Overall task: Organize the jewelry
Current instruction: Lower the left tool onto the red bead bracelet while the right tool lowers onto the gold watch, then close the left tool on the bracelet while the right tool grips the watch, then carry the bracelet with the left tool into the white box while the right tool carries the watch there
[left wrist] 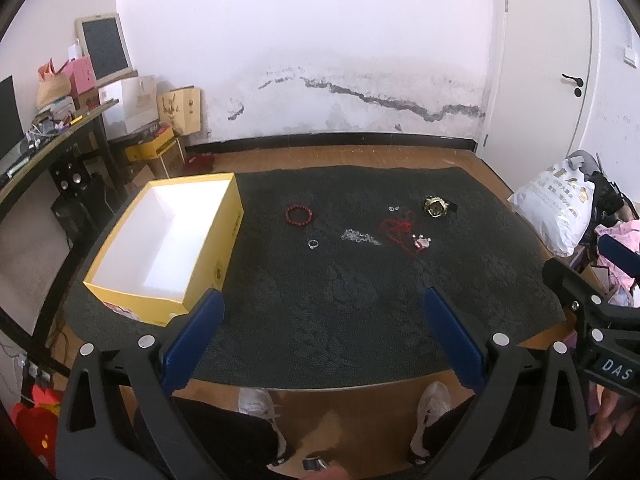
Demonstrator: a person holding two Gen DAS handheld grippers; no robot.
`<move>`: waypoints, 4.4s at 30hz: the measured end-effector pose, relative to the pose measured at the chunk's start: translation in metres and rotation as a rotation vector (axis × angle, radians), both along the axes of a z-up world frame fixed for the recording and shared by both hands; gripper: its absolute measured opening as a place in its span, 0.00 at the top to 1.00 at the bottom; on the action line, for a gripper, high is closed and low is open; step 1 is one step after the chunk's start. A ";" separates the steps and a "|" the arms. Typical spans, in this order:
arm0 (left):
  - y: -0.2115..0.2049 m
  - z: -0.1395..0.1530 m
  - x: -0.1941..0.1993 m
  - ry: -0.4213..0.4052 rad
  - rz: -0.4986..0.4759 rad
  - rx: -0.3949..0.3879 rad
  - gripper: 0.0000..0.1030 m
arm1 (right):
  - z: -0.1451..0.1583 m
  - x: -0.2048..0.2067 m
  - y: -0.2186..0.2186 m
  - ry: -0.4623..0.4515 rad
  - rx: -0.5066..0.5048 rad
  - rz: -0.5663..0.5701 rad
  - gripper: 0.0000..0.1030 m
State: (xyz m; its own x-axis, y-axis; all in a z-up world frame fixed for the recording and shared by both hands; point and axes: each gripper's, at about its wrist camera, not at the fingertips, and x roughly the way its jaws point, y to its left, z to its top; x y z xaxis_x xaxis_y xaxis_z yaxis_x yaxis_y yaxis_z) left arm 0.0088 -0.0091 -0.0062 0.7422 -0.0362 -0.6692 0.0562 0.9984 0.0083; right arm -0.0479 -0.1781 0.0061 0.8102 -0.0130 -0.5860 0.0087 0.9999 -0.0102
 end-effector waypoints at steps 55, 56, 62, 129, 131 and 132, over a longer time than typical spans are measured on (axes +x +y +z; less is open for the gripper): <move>0.048 -0.246 0.374 0.215 -0.002 0.035 0.05 | -0.267 0.375 -0.125 0.315 -0.022 0.052 0.06; 0.048 -0.246 0.376 0.216 0.000 0.033 0.05 | -0.269 0.379 -0.124 0.318 -0.021 0.062 0.06; 0.048 -0.244 0.380 0.216 0.013 0.036 0.05 | -0.274 0.402 -0.128 0.312 0.021 0.069 0.05; 0.083 -0.103 0.268 0.058 0.039 0.040 0.93 | -0.113 0.322 0.033 0.101 0.064 0.313 0.44; 0.099 -0.094 0.257 0.053 0.055 0.040 0.93 | -0.098 0.313 0.056 0.090 0.062 0.349 0.44; 0.110 -0.087 0.248 0.048 0.068 0.042 0.93 | -0.092 0.309 0.067 0.088 0.063 0.366 0.44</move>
State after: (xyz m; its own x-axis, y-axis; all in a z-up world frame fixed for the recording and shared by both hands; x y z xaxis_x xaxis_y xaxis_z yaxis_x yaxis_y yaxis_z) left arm 0.2569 0.1009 -0.0927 0.7090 0.0422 -0.7039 -0.0102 0.9987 0.0496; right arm 0.2615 -0.1113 -0.0855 0.7013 0.3058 -0.6440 -0.3470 0.9355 0.0664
